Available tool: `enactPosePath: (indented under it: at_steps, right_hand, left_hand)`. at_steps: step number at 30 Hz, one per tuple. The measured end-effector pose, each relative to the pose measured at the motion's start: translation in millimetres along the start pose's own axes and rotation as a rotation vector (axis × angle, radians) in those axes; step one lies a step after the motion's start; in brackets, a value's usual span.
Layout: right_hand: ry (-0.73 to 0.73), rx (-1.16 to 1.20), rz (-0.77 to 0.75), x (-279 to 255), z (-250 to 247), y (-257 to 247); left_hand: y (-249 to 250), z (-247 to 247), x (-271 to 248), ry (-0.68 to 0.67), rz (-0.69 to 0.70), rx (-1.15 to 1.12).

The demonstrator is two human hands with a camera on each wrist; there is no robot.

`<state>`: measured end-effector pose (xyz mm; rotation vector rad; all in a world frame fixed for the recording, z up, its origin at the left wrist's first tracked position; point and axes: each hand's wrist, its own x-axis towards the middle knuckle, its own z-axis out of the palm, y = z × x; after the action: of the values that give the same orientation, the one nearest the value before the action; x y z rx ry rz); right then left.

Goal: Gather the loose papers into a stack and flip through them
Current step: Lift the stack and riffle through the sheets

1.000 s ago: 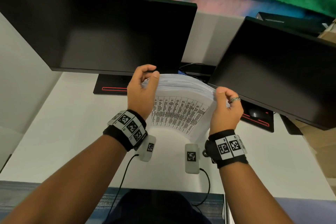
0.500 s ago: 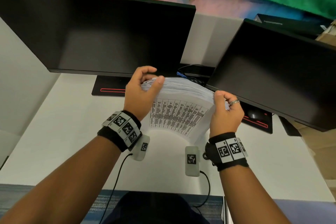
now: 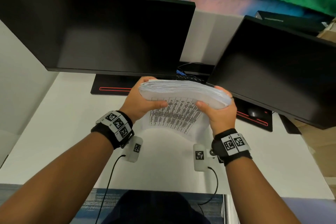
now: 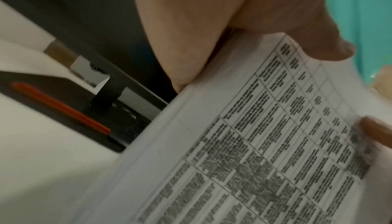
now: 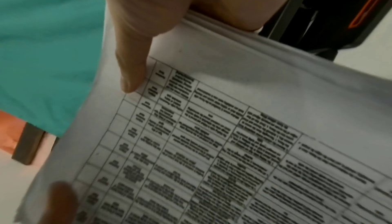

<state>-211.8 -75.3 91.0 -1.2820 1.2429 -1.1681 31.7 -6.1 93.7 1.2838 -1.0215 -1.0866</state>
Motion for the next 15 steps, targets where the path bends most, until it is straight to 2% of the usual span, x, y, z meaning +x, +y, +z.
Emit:
enactPosePath:
  at_steps: [4,6,9,12,15]
  right_hand:
    - [-0.024,0.072,0.012,-0.7,-1.8,3.7]
    - [-0.021,0.078,0.039,-1.5,0.7,5.2]
    - [-0.001,0.122,0.088,-3.0,1.7,-4.6]
    - [0.003,0.149,0.036,-6.1,-3.6,-7.5]
    - [0.01,0.166,0.009,-9.9,-7.6,1.0]
  left_hand:
    - [-3.8,2.5,2.4,-0.005,-0.034,-0.077]
    - [-6.4,4.4,2.9,-0.01,-0.045,0.002]
    - [-3.0,10.0,2.2,0.029,0.009,0.145]
    - [-0.6,6.8,-1.3,0.055,0.049,0.112]
    - [-9.4,-0.6,-8.3,0.022,0.046,0.119]
